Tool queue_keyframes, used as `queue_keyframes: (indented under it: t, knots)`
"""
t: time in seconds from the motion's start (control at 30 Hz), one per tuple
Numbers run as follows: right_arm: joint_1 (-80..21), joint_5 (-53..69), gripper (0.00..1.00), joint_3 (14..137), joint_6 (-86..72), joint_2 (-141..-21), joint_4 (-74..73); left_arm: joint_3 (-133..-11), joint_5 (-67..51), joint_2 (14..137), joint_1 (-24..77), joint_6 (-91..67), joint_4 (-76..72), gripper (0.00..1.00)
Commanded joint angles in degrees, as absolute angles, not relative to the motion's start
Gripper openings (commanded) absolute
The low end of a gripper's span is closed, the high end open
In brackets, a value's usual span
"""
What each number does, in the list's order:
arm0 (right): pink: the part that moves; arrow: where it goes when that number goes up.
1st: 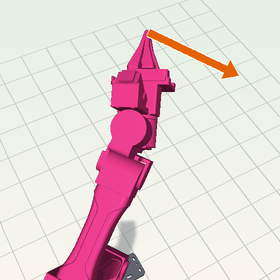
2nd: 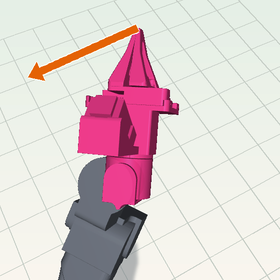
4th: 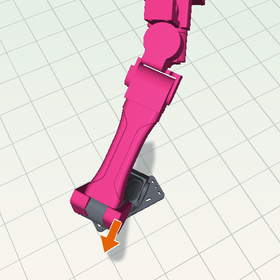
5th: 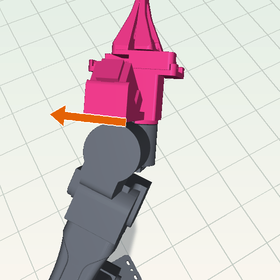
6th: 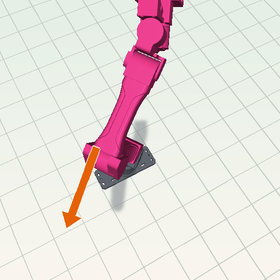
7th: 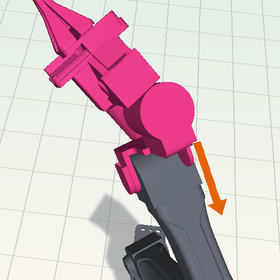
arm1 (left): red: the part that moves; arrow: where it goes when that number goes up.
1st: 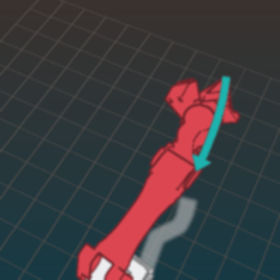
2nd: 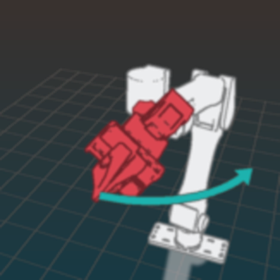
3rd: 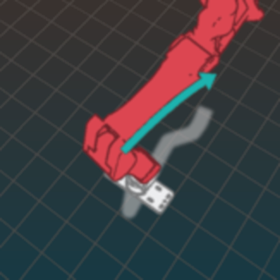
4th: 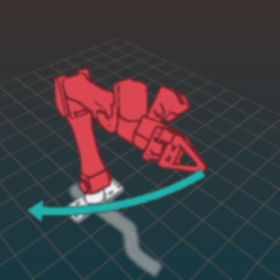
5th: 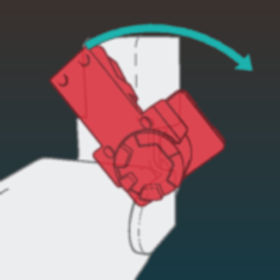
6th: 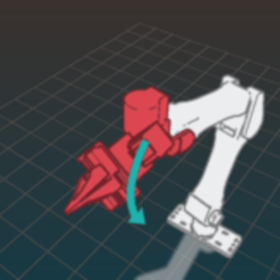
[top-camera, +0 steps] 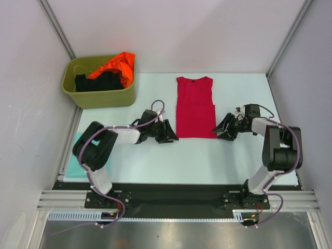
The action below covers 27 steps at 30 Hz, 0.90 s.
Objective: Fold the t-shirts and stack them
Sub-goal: Fold the tshirt
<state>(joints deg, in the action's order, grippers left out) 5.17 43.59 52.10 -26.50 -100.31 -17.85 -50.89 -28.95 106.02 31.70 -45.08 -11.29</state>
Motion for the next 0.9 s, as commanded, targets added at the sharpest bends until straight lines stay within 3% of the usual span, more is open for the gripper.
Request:
queue_keyframes:
  t: [0.0, 0.2, 0.43, 0.87]
  knots:
    - [5.4, 39.4, 0.58, 48.3, -28.4, -92.1, -18.4, -44.9, -22.2, 96.9, 32.3, -48.1, -11.5, 0.5]
    - [5.3, 36.4, 0.62, 36.8, -41.3, -85.4, -7.3, -34.6, -16.8, 93.1, 34.2, -65.5, -24.3, 0.55]
    - [3.6, 31.2, 0.58, 31.5, -54.4, -85.5, 6.3, -31.8, -8.2, 103.7, 37.5, -88.1, -45.5, 0.5]
    - [1.8, 23.9, 0.47, 31.1, -63.3, -90.4, 10.2, -38.9, 3.0, 107.0, 40.6, -101.1, -25.3, 0.46]
